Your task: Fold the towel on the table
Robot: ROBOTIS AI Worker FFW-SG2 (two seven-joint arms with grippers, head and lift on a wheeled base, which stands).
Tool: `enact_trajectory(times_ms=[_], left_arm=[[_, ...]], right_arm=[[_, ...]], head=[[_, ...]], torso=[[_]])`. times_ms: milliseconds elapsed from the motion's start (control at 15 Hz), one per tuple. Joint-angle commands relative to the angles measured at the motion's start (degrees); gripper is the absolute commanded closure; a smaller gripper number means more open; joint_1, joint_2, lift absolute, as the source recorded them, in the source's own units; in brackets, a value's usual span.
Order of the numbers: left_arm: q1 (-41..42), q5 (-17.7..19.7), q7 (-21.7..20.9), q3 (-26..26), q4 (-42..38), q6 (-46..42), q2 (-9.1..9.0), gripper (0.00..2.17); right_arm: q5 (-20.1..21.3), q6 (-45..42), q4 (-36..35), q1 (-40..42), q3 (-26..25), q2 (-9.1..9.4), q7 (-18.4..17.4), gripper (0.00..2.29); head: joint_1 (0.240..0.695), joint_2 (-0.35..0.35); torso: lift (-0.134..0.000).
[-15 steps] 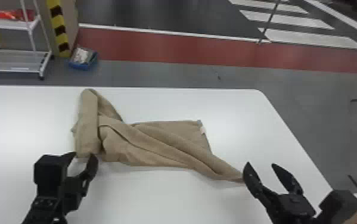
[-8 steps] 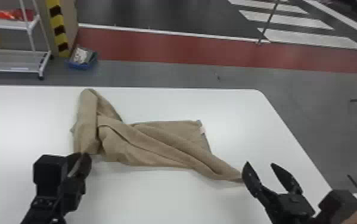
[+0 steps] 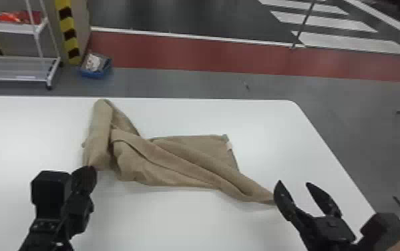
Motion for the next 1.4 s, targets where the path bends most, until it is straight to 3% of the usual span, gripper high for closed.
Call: enact_trajectory(times_ms=[0,267,867,1333], left_arm=[[3.5,-0.3,0.4,1.9,-7.9,0.0,0.48,1.1],[6.4,-0.5,1.5,3.3,-16.9,3.7,1.97,1.1],[6.4,-0.8,1.5,3.0,-15.4,3.7,2.06,1.1],[6.0,-0.8,1.5,2.7,-14.8,3.7,1.89,1.1]], right_arm=[[0.2,0.0,-0.1,0.0,0.0,0.0,0.0,0.2],[0.9,0.4,0.1,-0.3,0.2,0.0,-0.1,0.2],[7.6,12.5,0.3,-2.2,0.5,0.0,-1.1,0.2],[8.3,12.0,5.1,-4.2,-1.8,-0.35,2.4,0.34]], head=[[0.695,-0.207],[0.695,-0.194],[0.695,-0.173],[0.695,-0.205]], torso=[[-0.128],[-0.128],[-0.128],[-0.128]])
